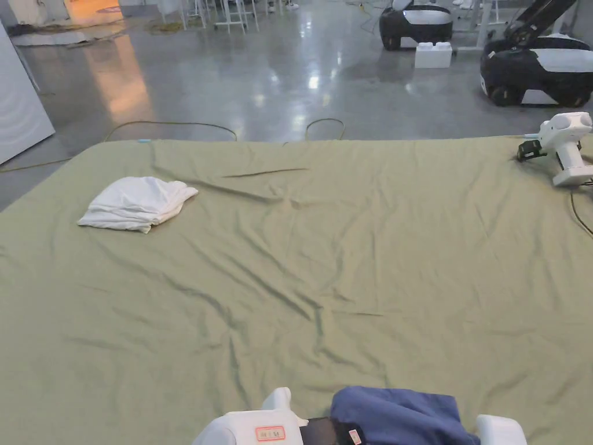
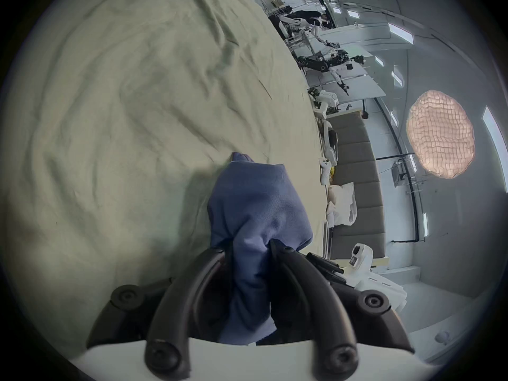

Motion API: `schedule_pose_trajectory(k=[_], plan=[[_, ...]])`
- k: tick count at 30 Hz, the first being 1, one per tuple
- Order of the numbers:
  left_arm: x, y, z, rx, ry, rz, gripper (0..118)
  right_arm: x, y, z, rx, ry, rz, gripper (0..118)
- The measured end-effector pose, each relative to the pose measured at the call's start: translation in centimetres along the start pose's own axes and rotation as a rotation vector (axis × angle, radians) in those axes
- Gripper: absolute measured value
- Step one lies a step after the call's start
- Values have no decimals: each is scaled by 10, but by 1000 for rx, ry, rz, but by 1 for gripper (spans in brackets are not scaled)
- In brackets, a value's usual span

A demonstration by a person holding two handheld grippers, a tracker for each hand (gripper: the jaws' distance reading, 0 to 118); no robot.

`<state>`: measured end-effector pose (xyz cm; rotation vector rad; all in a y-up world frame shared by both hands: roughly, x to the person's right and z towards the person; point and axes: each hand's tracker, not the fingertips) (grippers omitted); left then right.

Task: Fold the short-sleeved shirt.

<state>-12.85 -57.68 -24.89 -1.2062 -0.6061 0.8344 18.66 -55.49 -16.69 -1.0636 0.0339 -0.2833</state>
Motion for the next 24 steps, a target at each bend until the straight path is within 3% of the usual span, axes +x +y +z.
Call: schedule_pose_trajectory(k=[3,6,9,16,19,21,23,24], plan=[[9,1,15,30,-25,-8,24,0,3,10,-1,19,8,0],[9,7,56,94,-82,-35,23,8,2,32,41,159,-87,0],[-3,26,123,205,-54,-55,23,8,-4,56,96,166,-126,0],[-71,101,308,412,435,-44,23,27,-14,76,99,207,-205,0],[-89,127,342,441,571,-99,23,29,-17,78,115,213,-193,0],[-99,140,345,487,628,-47,23,29,-17,77,120,218,-199,0],[-101,145,342,563,692,9,41,29,-17,77,117,237,-218,0],[-99,144,342,595,725,21,65,28,-16,80,122,236,-216,0]])
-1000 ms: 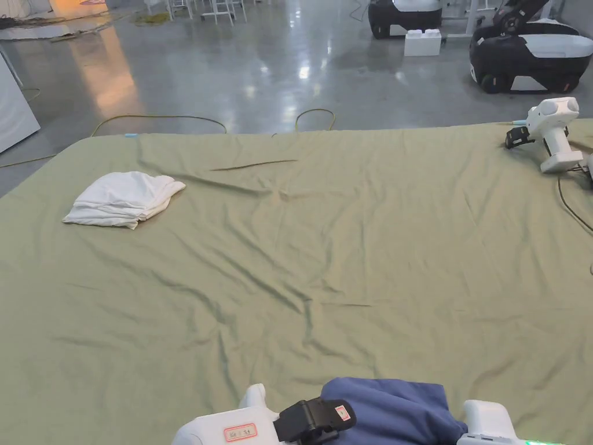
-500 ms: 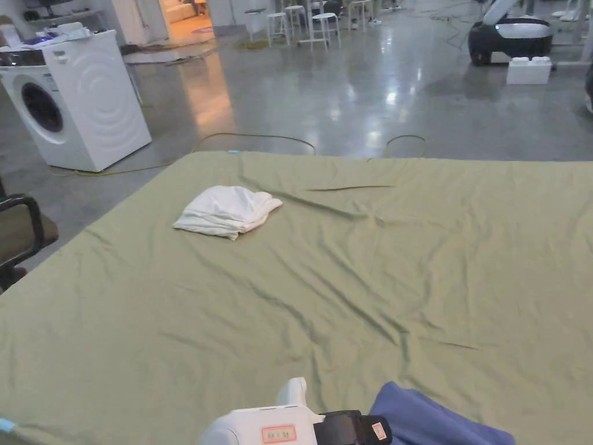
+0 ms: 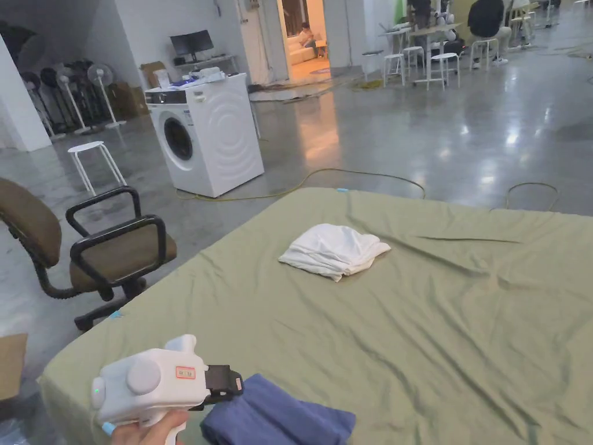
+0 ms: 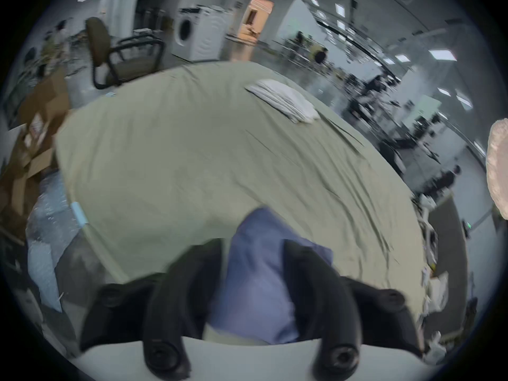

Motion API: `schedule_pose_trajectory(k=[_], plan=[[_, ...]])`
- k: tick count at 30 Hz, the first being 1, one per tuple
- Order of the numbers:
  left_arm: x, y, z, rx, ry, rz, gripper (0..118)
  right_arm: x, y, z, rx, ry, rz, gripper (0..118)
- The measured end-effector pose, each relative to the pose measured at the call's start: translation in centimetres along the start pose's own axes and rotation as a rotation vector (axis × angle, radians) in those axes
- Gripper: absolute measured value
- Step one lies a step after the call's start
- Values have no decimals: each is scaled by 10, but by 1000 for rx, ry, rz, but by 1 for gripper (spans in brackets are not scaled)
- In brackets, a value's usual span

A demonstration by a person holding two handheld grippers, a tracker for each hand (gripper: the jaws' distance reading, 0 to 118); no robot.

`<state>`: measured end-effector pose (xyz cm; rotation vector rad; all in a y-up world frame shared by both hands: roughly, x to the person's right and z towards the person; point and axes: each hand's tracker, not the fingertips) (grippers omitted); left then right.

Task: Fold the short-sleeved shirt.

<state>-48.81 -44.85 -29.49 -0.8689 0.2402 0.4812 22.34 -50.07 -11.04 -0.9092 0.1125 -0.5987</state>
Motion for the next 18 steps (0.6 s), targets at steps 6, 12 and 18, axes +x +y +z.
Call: schedule_pose_trajectory(k=[6,12,18], plan=[[58,-26,106,276,-55,-330,81,-15,16,40,135,21,72,0],[137,-75,233,671,-183,-516,81,-56,43,109,435,-10,260,0],[192,-157,287,997,-465,-497,80,-91,51,165,715,-159,468,0]])
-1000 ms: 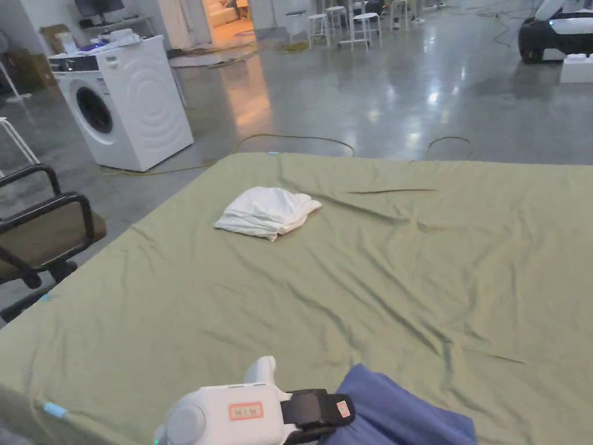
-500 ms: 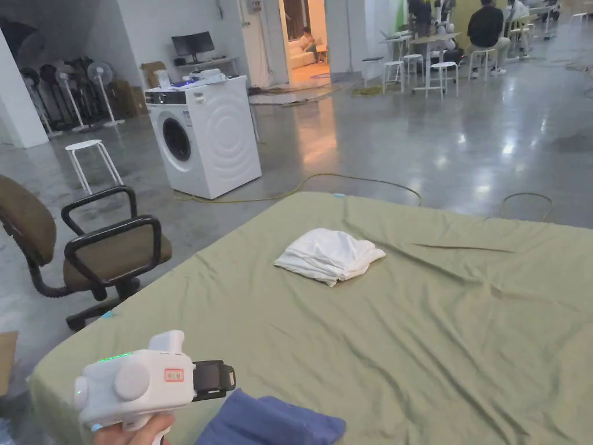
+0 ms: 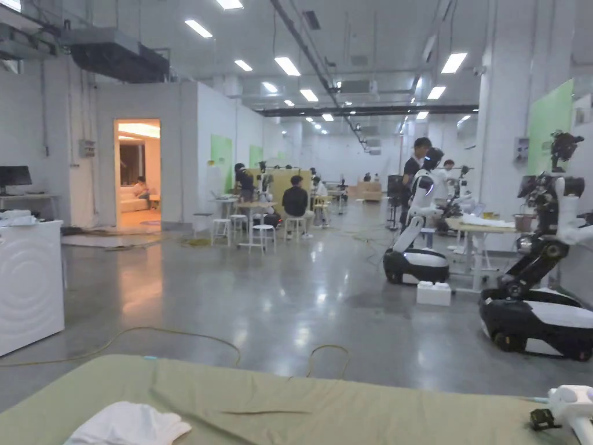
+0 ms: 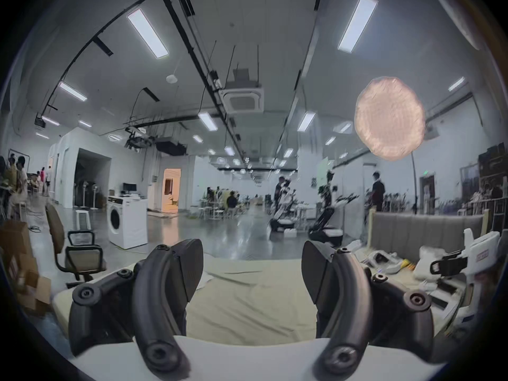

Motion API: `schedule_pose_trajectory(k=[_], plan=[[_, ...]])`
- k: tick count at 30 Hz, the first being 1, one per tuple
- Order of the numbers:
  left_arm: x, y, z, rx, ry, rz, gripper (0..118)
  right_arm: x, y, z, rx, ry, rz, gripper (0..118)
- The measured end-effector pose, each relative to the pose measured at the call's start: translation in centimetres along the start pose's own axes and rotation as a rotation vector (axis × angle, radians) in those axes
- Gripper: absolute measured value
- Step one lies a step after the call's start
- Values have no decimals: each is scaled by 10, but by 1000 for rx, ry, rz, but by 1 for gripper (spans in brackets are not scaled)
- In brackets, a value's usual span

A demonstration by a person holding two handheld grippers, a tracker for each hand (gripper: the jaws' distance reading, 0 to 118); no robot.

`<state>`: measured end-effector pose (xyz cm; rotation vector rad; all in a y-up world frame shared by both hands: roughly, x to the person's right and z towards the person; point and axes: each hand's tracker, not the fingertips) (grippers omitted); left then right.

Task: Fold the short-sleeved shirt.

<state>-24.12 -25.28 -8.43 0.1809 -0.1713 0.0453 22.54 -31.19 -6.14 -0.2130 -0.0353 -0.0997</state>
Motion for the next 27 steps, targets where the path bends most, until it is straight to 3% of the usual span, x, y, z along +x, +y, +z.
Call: schedule_pose_trajectory(k=[2,4,5,6,7,9,10,27], plan=[[27,-1,-1,-41,31,20,79,-4,11,12,50,-20,45,0],[39,-4,-3,-73,16,11,74,-6,19,27,120,-2,37,0],[42,-5,-3,-82,-3,-7,64,-6,22,31,139,5,44,0],[46,-5,-6,-94,-3,-32,39,-8,25,37,159,-7,67,0],[51,-4,-6,-103,28,-83,22,-10,28,41,177,-32,92,0],[56,-1,-3,-96,46,-128,16,-12,32,46,190,-47,114,0],[54,-2,-3,-101,26,-112,0,-12,32,48,201,-54,116,0],[63,8,-5,-104,18,-112,0,-8,28,42,202,-43,71,0]])
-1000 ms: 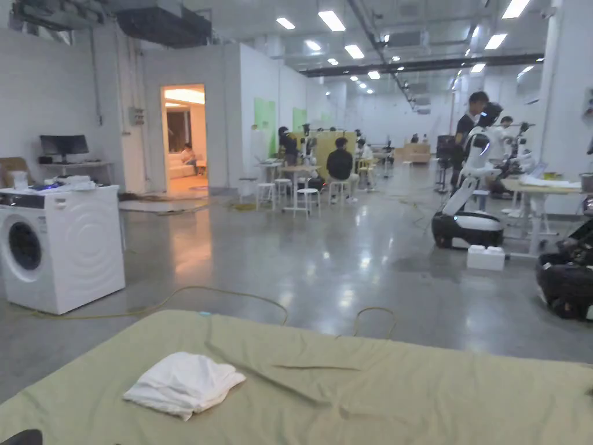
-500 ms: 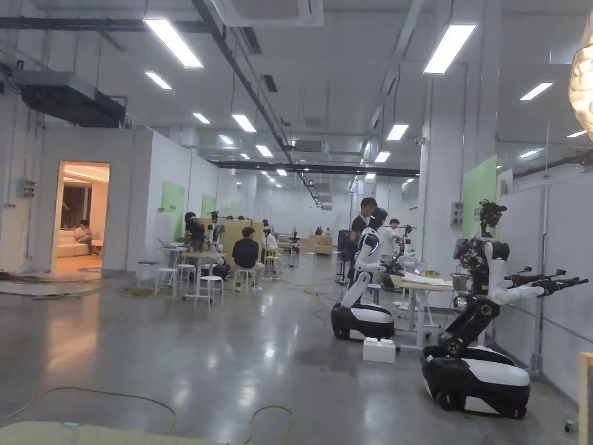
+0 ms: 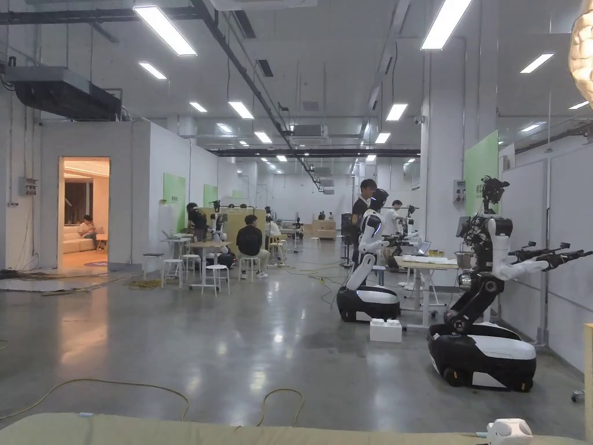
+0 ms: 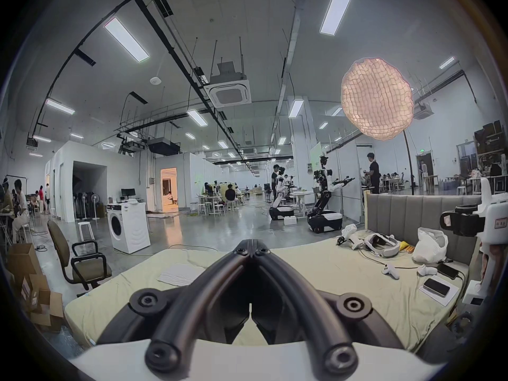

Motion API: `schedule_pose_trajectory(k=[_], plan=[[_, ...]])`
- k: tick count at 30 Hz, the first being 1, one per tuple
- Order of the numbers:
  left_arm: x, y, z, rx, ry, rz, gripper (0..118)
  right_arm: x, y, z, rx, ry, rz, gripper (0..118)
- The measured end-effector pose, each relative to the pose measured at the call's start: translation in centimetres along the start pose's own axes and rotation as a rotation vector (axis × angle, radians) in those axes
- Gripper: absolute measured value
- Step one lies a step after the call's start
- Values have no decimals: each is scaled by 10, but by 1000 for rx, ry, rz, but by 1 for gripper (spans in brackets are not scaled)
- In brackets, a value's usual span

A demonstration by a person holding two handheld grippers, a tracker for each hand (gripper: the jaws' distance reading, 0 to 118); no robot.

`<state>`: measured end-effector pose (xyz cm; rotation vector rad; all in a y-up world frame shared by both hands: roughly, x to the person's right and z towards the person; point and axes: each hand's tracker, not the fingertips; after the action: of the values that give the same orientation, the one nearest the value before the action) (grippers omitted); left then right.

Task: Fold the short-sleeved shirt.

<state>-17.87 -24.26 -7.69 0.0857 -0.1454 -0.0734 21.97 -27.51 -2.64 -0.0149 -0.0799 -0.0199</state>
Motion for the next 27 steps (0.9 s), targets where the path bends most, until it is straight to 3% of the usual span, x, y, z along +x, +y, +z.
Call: schedule_pose_trajectory(k=[3,4,5,6,7,9,10,12,22,27], plan=[[-1,-1,2,6,0,-1,0,0,-1,0,6,6,-1,2],[0,0,2,7,2,1,1,0,-2,1,10,3,-2,17],[0,1,4,9,3,5,11,0,-1,-1,3,2,-6,48],[-1,1,3,6,2,13,38,0,-1,-2,-9,1,-9,88],[-2,1,2,-1,2,21,64,0,-1,-1,-3,7,-10,100],[2,0,5,-4,11,28,109,0,-1,1,17,3,-16,103],[4,-1,7,-2,12,27,118,-1,0,1,21,-6,-19,106],[2,-3,10,25,25,26,118,0,2,0,32,-12,-26,118],[2,-6,3,19,15,43,118,5,1,-4,44,-11,-70,118],[3,-6,-2,18,3,26,118,1,0,-4,30,-10,-48,118]])
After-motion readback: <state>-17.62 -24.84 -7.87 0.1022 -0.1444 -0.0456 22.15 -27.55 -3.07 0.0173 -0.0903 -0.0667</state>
